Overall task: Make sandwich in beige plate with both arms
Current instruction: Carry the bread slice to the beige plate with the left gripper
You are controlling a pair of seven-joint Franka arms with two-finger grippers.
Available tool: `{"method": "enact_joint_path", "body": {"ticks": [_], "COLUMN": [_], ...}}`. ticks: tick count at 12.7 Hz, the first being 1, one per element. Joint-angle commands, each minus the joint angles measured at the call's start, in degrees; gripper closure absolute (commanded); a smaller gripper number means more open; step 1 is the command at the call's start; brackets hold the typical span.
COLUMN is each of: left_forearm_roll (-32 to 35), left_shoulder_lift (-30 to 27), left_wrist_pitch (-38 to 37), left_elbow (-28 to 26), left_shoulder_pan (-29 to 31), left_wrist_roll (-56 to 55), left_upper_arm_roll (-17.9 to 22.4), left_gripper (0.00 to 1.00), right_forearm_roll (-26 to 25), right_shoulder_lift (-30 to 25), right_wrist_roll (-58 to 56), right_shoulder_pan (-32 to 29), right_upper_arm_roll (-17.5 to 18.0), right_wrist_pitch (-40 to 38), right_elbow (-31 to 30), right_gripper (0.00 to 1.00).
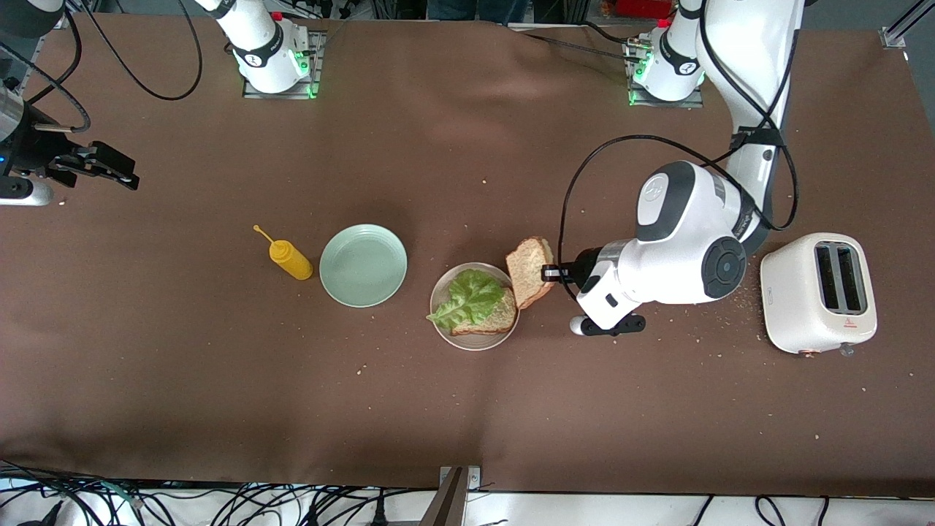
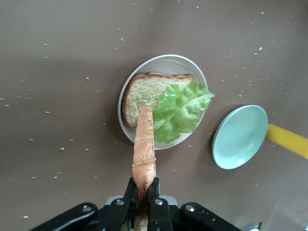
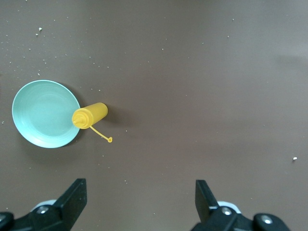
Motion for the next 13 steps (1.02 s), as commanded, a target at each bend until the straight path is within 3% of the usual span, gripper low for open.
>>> {"method": "enact_joint_path", "body": {"ticks": [1, 4, 9, 13], "left_forearm_roll": [-5.6, -7.7, -29.2, -32.0], "left_shoulder_lift": [0.2, 2.5, 8.8, 11.5], "left_wrist_pitch": [2.9, 5.6, 6.8, 6.9], "left_elbow": [0.9, 1.3, 0.7, 0.7], "left_shoulder_pan": [-2.3, -3.6, -3.0, -2.2], "left_wrist_roll": [-3.6, -2.7, 22.3, 32.4], "left_upper_arm_roll": [1.1, 0.7, -0.7, -0.7], "left_gripper": [1.00, 1.00, 1.00, 1.00], "right_forearm_roll": [1.1, 2.8, 2.9, 2.9], "right_shoulder_lift": [-0.6, -0.1, -0.1, -0.1], "right_wrist_roll": [0.6, 0.6, -0.3, 0.4], "right_shoulder_pan": [-0.6, -0.5, -0.4, -0.2], "right_upper_arm_roll": [0.5, 0.3, -0.7, -0.5], "right_wrist_pitch": [-0.8, -1.0, -0.6, -0.7], "right_elbow": [0.6, 0.8, 0.7, 0.8], "right_gripper": [0.00, 0.00, 0.00, 0.00]}}
